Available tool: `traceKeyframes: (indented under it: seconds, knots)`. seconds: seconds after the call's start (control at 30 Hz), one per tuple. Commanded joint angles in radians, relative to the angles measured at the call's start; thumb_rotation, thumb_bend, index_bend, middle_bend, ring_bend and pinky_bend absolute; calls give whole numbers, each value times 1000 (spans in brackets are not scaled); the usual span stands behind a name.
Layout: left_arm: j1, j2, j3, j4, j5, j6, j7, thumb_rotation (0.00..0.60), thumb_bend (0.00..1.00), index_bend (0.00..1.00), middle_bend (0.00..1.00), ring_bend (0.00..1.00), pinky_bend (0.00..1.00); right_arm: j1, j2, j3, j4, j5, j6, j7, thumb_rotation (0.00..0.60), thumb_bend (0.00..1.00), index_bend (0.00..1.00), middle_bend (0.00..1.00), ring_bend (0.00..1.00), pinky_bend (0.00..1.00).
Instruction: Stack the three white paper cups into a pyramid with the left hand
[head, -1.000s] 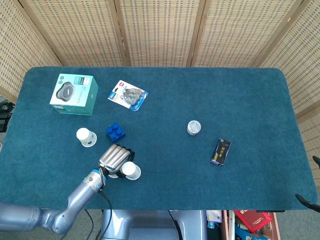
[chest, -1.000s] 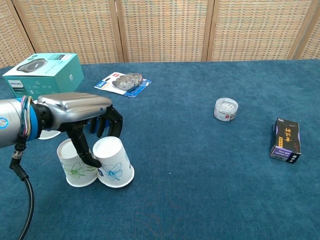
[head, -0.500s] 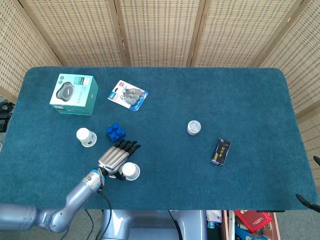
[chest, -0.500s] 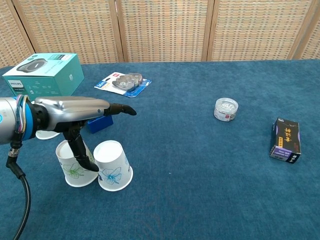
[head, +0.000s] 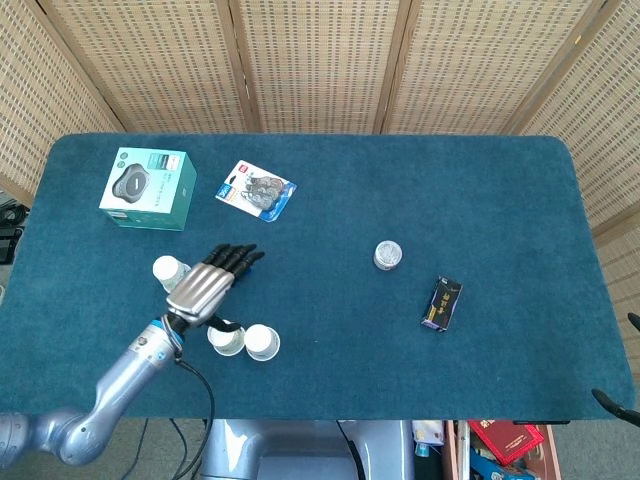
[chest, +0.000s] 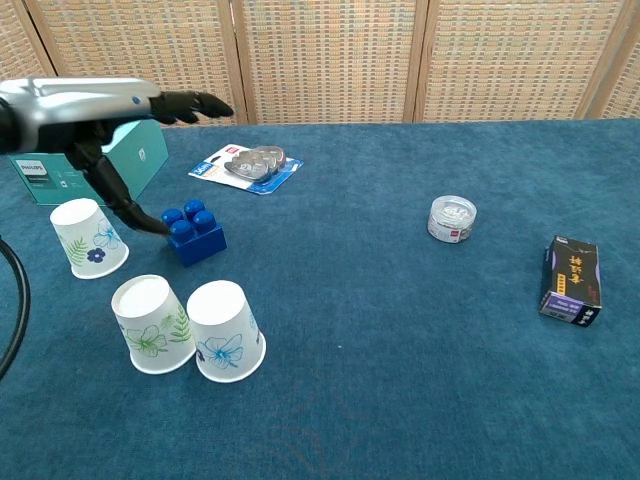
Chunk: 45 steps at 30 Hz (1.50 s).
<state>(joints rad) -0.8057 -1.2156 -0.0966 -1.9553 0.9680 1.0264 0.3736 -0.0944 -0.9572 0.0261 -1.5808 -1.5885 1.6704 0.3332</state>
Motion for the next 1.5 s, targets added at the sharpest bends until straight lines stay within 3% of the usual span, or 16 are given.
traceKeyframes:
  seconds: [0.03, 0.2, 0.4, 0.57, 0.97, 1.23, 1.5]
  knots:
    - [39, 44, -13, 97, -2, 5, -70, 600, 76, 0, 1, 0, 6, 1, 0, 0, 0, 0, -1, -1, 600, 0, 0, 0, 0, 0]
    - [69, 21, -7, 271, -31, -46, -164, 600, 76, 3, 93, 52, 109, 1, -3, -1, -5, -5, 0, -14, 600, 0, 0, 0, 0, 0]
    - [90, -44, -14, 442, -14, -93, -265, 600, 76, 145, 235, 222, 258, 5, -7, -2, -10, -5, -9, -33, 600, 0, 0, 0, 0, 0]
    - [89, -99, -10, 545, -19, -144, -288, 600, 76, 178, 273, 258, 298, 6, -8, 0, -12, 1, -11, -38, 600, 0, 0, 0, 0, 0]
    - [102, -150, -10, 626, -34, -172, -270, 600, 75, 253, 326, 303, 325, 4, 0, 4, -7, 9, -8, -11, 600, 0, 0, 0, 0, 0]
    - [112, -193, -17, 674, 3, -167, -288, 600, 78, 328, 412, 387, 358, 5, -2, 2, -5, 6, -11, -14, 600, 0, 0, 0, 0, 0]
    - [119, -225, -26, 706, 9, -156, -269, 600, 147, 414, 498, 458, 398, 8, -4, 2, -6, 9, -18, -21, 600, 0, 0, 0, 0, 0]
